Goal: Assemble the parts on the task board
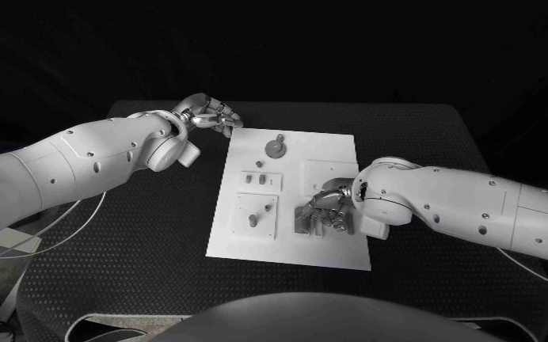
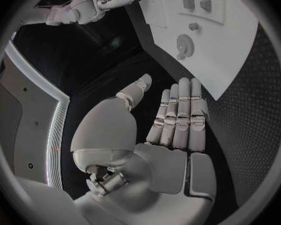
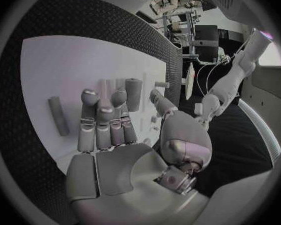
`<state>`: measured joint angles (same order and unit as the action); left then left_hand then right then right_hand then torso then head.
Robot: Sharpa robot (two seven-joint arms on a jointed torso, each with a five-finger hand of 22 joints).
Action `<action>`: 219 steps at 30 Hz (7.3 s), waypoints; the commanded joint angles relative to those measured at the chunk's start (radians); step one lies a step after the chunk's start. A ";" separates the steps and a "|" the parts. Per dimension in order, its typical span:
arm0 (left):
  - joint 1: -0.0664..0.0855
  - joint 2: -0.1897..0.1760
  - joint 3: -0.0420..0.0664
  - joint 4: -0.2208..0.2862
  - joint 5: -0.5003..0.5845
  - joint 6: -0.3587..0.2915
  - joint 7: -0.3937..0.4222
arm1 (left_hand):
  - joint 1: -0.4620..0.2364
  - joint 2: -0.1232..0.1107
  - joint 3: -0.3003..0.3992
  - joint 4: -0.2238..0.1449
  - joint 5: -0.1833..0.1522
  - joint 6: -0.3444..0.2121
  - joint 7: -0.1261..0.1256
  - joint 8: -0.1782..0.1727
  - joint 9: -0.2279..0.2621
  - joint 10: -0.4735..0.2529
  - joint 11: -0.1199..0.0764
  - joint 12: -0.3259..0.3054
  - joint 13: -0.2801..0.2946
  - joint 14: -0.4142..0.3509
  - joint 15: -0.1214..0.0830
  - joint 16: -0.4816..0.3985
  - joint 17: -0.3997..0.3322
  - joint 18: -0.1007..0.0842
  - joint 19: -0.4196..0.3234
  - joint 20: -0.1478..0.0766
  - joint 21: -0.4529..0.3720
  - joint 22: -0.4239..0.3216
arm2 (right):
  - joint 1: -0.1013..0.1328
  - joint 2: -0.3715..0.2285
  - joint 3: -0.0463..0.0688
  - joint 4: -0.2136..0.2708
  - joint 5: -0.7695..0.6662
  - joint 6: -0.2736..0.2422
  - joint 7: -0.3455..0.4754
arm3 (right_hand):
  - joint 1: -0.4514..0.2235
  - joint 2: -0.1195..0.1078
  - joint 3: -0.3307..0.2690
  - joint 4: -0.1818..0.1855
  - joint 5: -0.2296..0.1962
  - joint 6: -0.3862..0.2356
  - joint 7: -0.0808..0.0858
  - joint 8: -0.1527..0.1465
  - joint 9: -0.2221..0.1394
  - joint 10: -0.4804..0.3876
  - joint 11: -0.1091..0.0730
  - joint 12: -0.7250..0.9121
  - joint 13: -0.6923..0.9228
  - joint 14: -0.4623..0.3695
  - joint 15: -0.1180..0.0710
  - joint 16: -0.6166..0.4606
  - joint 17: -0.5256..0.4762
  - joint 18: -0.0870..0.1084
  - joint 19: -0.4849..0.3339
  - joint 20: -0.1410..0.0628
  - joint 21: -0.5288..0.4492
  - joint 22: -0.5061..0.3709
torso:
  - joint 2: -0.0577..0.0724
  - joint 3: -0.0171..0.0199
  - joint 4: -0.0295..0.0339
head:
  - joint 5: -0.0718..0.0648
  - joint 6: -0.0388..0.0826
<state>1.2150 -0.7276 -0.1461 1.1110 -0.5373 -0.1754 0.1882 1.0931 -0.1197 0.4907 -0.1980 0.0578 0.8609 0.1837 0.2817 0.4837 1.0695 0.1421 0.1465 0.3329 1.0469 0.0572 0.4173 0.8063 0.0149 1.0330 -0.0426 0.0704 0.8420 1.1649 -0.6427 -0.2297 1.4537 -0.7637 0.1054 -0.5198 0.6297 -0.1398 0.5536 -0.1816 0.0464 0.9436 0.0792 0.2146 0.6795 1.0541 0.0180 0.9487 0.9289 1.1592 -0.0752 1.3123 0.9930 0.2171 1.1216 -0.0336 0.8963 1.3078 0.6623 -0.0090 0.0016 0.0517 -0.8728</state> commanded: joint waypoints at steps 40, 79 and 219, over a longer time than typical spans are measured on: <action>0.001 -0.001 0.000 0.002 0.006 0.019 0.005 | -0.004 0.002 0.000 0.005 0.006 -0.009 -0.001 0.006 -0.001 -0.008 -0.002 0.008 0.003 0.010 0.001 -0.009 0.005 -0.001 -0.004 0.002 0.001 -0.002 | 0.005 -0.056 0.004 0.131 -0.513 -0.006 0.110 | 0.183 0.025 -0.040 -0.092 0.003 0.166 -0.036 0.124 0.167 0.125 -0.082 0.063 -0.025 0.146 -0.085 0.061 0.071 0.045 0.089 -0.018 0.063 0.017 | 0.000 0.0002 0.0000 | -0.003 0.003; 0.001 -0.006 0.000 0.004 0.002 0.033 -0.002 | -0.006 0.003 -0.002 0.006 0.006 -0.009 -0.001 0.007 -0.002 -0.012 -0.001 0.011 0.004 0.011 0.001 -0.013 0.009 -0.001 -0.005 0.002 0.000 -0.002 | -0.026 -0.016 0.000 0.104 -0.676 -0.002 0.058 | 0.138 0.050 -0.030 -0.045 0.003 0.219 -0.056 0.128 0.198 0.184 -0.101 0.070 -0.028 0.190 -0.092 0.107 0.150 0.045 0.115 -0.027 0.075 0.016 | 0.000 -0.0001 0.0001 | -0.002 0.000; 0.001 -0.017 0.000 0.005 -0.006 0.049 -0.007 | -0.007 0.003 -0.004 0.009 0.006 -0.007 -0.002 0.010 -0.003 -0.016 -0.002 0.021 0.007 0.013 0.001 -0.024 0.020 -0.001 -0.006 0.002 0.001 -0.003 | -0.025 -0.137 -0.004 0.086 -0.646 0.007 -0.049 | 0.236 0.150 -0.017 -0.112 0.174 0.045 0.027 -0.073 0.079 0.087 -0.025 0.051 -0.017 0.083 -0.037 0.016 0.025 0.045 0.044 -0.004 0.060 0.013 | 0.000 -0.0002 0.0002 | -0.023 0.000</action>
<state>1.2150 -0.7457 -0.1464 1.1138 -0.5421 -0.1393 0.1748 1.0932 -0.1196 0.4880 -0.1953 0.0578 0.8609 0.1837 0.2855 0.4817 1.0596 0.1391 0.1624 0.3391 1.0542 0.0570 0.3980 0.8251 0.0149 1.0330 -0.0426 0.0704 0.8404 1.1463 -0.7800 -0.2296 1.5437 -1.3959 0.1050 -0.5608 0.8494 -0.0008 0.5317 -0.2927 0.2097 1.0478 0.0464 0.1964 0.7909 1.1433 -0.0138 0.9953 0.9117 1.2416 -0.1176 1.3339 1.0169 0.2459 1.1666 -0.0353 0.9544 1.3078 0.6627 -0.0091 0.0020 0.0291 -0.8727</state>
